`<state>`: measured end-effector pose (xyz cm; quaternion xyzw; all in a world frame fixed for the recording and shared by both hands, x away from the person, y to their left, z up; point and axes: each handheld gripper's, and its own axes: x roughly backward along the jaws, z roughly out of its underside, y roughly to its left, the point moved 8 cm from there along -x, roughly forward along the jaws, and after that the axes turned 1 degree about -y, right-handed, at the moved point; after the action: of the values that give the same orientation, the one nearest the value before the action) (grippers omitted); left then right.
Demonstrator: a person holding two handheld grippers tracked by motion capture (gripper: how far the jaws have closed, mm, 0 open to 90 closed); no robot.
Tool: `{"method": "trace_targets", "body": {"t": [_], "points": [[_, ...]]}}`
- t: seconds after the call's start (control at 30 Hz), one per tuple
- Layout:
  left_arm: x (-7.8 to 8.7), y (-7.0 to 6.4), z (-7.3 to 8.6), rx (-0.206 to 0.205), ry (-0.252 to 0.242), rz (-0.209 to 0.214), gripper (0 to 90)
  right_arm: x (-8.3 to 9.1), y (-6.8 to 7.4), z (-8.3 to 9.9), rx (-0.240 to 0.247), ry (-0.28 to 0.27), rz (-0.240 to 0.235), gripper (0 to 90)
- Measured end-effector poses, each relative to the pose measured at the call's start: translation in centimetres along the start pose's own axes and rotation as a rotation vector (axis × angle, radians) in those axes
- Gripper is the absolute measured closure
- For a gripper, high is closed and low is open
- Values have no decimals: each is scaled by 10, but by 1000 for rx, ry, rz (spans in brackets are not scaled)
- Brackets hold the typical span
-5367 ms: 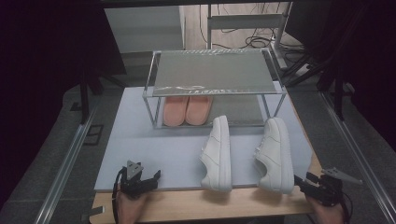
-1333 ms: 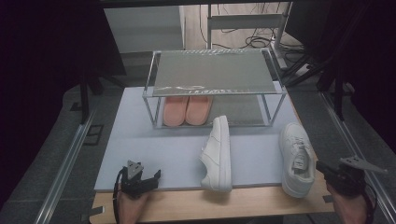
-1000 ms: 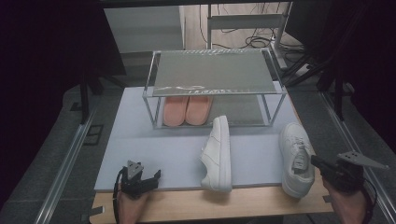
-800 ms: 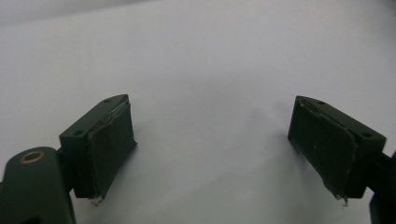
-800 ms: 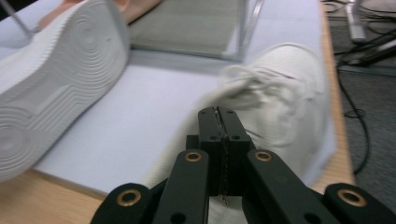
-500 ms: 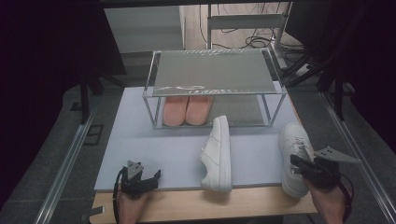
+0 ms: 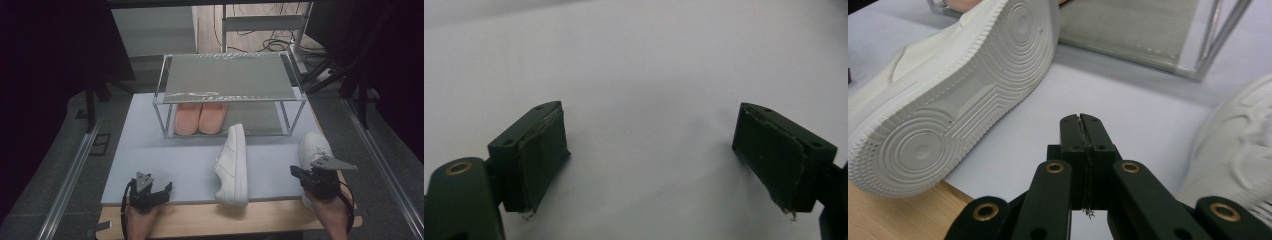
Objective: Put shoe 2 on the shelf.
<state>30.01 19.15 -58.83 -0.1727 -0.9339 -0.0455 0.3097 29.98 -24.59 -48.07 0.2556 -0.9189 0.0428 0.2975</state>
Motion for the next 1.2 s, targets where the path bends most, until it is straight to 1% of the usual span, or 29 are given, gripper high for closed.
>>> {"method": "trace_targets", "body": {"t": [0.17,0.4,0.6,0.7,0.83,0.87,0.9,1.0,1.07,1.2], "points": [[0,0,0,0,0,0,140,-13,14,-2,9,10,-40,889],[0,0,0,0,0,0,140,-29,37,-10,36,18,-94,882],[0,0,0,0,0,0,140,-44,53,-14,34,25,-154,881],[0,0,0,0,0,0,140,-50,61,-17,38,32,-175,887],[0,0,0,3,-2,0,140,-57,72,-23,42,26,-203,891],[0,0,0,3,-2,0,140,-58,74,-25,44,26,-204,891],[0,0,0,3,-2,0,140,-59,77,-27,43,23,-214,891],[0,0,0,3,-2,0,140,-64,86,-32,60,28,-228,891],[0,0,0,3,-2,0,140,-68,91,-35,63,30,-231,891],[0,0,0,3,-2,0,140,-77,97,-37,85,43,-225,889]]}}
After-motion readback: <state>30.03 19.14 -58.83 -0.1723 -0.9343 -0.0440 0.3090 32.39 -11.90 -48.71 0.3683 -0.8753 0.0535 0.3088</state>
